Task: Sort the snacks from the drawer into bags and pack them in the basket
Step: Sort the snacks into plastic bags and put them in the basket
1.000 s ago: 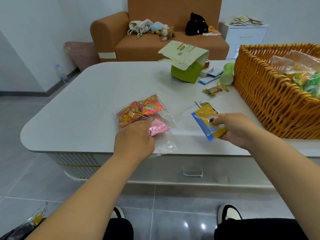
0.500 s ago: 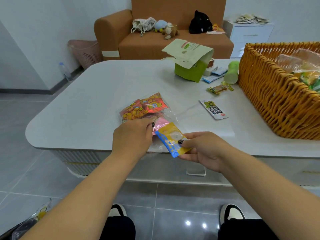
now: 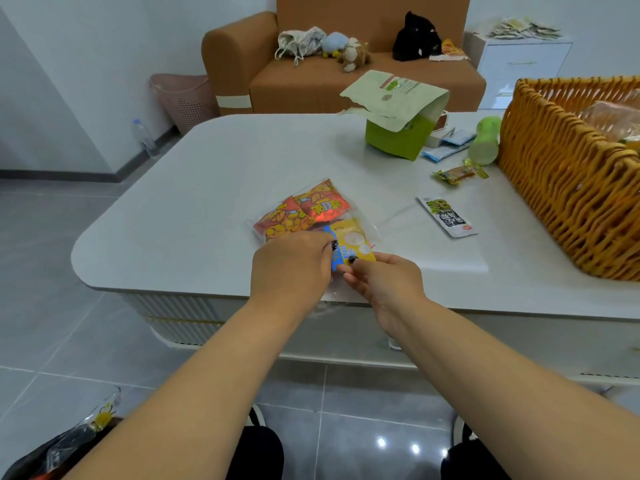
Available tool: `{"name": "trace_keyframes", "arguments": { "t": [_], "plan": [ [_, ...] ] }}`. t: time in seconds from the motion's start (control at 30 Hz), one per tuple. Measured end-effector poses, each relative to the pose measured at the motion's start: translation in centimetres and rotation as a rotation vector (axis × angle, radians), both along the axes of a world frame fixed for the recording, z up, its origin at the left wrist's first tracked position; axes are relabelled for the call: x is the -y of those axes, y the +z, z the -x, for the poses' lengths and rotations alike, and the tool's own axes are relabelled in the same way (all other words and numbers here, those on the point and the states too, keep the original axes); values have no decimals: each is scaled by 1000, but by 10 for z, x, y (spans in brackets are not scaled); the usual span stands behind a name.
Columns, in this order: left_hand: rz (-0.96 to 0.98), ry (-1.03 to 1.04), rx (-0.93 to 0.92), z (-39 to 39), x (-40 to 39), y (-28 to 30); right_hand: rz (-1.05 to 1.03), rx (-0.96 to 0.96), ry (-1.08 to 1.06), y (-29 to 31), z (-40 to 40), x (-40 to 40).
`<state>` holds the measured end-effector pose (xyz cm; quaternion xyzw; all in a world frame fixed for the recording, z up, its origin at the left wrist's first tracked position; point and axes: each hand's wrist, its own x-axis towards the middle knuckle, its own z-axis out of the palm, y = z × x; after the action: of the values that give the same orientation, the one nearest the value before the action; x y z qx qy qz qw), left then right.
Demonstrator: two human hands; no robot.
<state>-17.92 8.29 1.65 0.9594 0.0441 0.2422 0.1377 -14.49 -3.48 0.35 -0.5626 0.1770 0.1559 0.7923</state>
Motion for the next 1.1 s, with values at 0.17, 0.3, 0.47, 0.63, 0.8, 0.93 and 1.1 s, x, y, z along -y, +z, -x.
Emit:
{"name": "trace_keyframes", "arguments": {
  "t": [0.17,0.3,0.47,0.63,0.8,0.93,1.1],
  "plan": [
    [-33,-15,5,0,-3,0,-9,-31,-33,4,-13,-3],
    [-55,-28,-11,1,-5,0,-31,-69,-25,6,-21,-2],
    [-25,-29,-2,1,-7,0,31,-77,68,5,-13,-6],
    [-41,-44,-45,3,-8,3,58,-72,-6,4,-22,-4],
    [-62,-17,-127,4,-6,9,61,-62,-38,-1,-30,-6],
    [9,-2,-177,4,-3,5,94,-67,44,-2,-37,1],
    [25,-20,-330,2,-8,-4,643,-51,670,22,-39,36]
  ]
}}
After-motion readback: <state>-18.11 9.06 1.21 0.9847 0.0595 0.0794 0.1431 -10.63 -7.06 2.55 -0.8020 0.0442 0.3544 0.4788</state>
